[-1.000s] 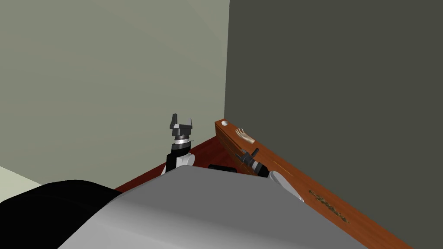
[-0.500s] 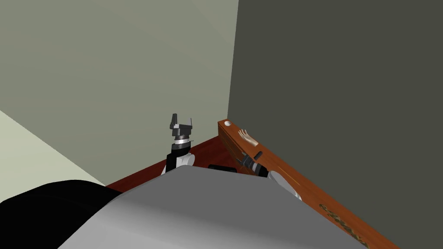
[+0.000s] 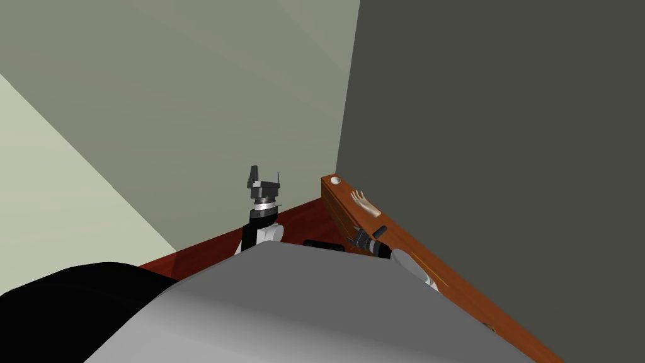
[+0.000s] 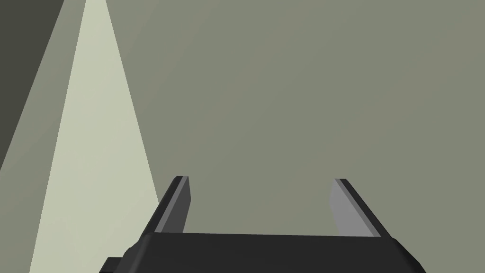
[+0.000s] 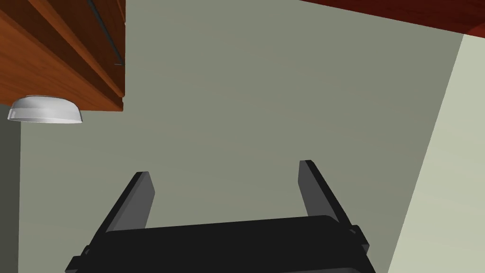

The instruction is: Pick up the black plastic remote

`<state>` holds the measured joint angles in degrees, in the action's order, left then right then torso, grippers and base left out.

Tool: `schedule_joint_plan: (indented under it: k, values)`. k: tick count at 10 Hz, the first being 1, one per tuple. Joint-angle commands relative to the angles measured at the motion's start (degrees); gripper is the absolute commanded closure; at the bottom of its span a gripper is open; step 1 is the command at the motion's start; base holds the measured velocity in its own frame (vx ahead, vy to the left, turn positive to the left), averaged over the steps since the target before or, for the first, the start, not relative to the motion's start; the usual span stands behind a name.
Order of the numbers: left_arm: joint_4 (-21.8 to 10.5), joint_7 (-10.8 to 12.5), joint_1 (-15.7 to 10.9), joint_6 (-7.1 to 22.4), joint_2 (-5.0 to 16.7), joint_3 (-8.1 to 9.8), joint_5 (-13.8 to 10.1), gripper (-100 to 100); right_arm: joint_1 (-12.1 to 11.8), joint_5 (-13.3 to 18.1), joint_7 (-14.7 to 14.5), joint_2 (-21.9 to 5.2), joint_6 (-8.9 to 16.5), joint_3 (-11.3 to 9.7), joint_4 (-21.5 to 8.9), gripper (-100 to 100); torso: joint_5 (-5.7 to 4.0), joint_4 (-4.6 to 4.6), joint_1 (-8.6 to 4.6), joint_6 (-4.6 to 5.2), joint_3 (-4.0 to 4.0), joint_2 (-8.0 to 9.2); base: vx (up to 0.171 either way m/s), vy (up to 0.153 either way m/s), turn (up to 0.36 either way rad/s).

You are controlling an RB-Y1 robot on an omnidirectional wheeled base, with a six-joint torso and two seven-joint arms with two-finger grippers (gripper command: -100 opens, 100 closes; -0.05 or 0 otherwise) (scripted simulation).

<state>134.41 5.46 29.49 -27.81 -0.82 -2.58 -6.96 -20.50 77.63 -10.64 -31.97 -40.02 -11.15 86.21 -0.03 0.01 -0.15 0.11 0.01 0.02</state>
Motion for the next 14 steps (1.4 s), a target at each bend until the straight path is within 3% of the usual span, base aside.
schedule_joint_plan:
  k: [1, 2, 5, 7, 8, 9, 10, 11, 14]
  values:
    - [0.0, 0.0, 0.0, 0.0, 0.0, 0.00, 0.0, 0, 1.4, 2.9, -1.2, -1.0, -0.6, -0.3, -2.9, -100, 0.00, 0.00, 0.00, 0.00, 0.00, 0.00, -0.010, -0.032, 0.195]
    - [0.0, 0.0, 0.0, 0.0, 0.0, -0.01, 0.0, 0, 1.4, 4.6, -1.2, -1.0, -0.6, -0.3, -3.1, -100, 0.00, 0.01, -0.04, -0.06, 0.01, 0.01, -0.009, -0.038, 0.198]
    - [0.0, 0.0, 0.0, 0.0, 0.0, 0.00, 0.0, 0, 4.0, 9.9, -3.7, -2.5, -1.6, -0.8, -8.1, -100, -0.02, 0.00, -0.12, 0.00, 0.01, 0.01, -0.006, -0.056, 0.226]
    - [0.0, 0.0, 0.0, 0.0, 0.0, 0.00, 0.0, 0, 4.0, 12.4, -3.7, -2.5, -1.6, -0.8, -8.7, -100, -0.03, 0.00, -0.13, 0.00, -0.01, -0.02, -0.005, -0.044, 0.042]
    - [0.0, 0.0, 0.0, 0.0, 0.0, 0.00, 0.0, 0, 5.3, 14.5, -4.8, -3.2, -2.1, -1.0, -11.4, -100, -0.01, 0.00, -0.04, 0.01, 0.00, -0.01, -0.022, -0.046, 0.219]
    - [0.0, 0.0, 0.0, 0.0, 0.0, 0.00, 0.0, 0, 5.3, 16.1, -4.8, -3.2, -2.1, -1.0, -11.4, -100, -0.01, 0.01, -0.09, -0.05, 0.02, 0.03, -0.021, -0.051, 0.157]
    - [0.0, 0.0, 0.0, 0.0, 0.0, 0.00, 0.0, 0, 6.6, 17.7, -6.0, -3.8, -2.6, -1.2, -14.1, -100, -0.02, 0.01, -0.10, 0.00, 0.02, 0.03, -0.023, -0.058, 0.241]
    - [0.0, 0.0, 0.0, 0.0, 0.0, 0.00, 0.0, 0, 6.6, 19.4, -6.0, -3.8, -2.6, -1.2, -14.1, -100, -0.02, 0.01, -0.13, -0.04, 0.02, 0.03, -0.010, -0.065, 0.114]
    - [0.0, 0.0, 0.0, 0.0, 0.0, 0.01, 0.0, 0, 9.1, 25.0, -8.2, -4.9, -3.6, -1.6, -19.1, -100, -0.04, 0.00, -0.18, 0.01, 0.00, -0.01, -0.014, -0.073, 0.165]
